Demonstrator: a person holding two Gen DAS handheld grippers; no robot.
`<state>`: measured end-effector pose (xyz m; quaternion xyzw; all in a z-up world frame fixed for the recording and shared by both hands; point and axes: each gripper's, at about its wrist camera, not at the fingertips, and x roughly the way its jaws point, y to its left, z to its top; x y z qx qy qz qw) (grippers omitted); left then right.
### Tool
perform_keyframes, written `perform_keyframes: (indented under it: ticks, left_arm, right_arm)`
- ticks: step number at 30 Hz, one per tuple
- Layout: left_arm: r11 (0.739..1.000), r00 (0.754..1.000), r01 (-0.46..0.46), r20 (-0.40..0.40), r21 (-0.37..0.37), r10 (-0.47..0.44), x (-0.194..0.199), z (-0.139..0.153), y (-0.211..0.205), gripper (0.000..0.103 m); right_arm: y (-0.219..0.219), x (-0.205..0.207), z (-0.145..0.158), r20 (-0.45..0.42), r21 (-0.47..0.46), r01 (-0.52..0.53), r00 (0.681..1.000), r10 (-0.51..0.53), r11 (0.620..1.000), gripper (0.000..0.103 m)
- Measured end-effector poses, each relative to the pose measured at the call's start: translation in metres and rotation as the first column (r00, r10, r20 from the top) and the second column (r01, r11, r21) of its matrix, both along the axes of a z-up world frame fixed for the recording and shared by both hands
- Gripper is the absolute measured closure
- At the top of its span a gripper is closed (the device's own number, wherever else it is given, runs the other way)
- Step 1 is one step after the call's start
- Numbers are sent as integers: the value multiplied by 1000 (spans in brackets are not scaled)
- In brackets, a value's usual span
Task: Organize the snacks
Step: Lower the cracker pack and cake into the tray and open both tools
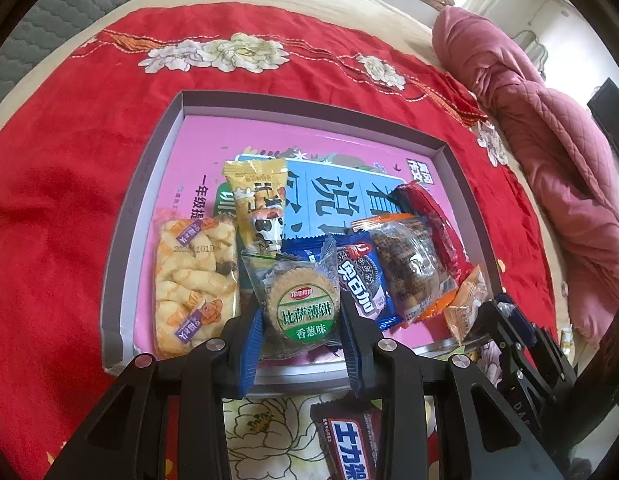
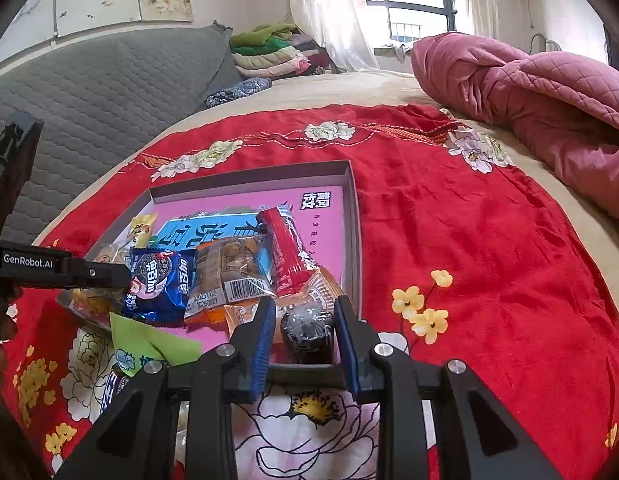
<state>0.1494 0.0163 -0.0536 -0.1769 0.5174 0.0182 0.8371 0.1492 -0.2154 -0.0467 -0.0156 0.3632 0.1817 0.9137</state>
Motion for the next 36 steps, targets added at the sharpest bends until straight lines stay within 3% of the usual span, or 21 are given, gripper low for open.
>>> perform_keyframes:
  ticks: [11,14,21,25,29,36]
  left_arm:
    - [1000,1000,10,-2,3,-10,0,1,-1,66]
    - [1000,1000,7,-3,3,-7,-1,1,-1,58]
    - [1000,1000,6,13,14,-6,-1,5,2,55]
    - [1000,1000,10,29,20,-10,-2,12,2,45]
    - [999,999,16,45,31,-17,-4,17,3,44]
    - [999,999,13,52,37,-15,-7,22,3,43]
  right_arm:
    - [-4,-1,3,8,22,6,1000,-6,1000,70]
    - [-3,-2,3,11,19,4,1000,-4,1000,69]
    - [-3,-2,4,13,21,6,1000,-6,1000,69]
    - [-4,-3,5,18,22,5,1000,-6,1000,69]
    - [-3,-4,7,25,31,1,1000,-2,1000,60]
    - [-4,-5,8,23,40,8,1000,-9,999,55]
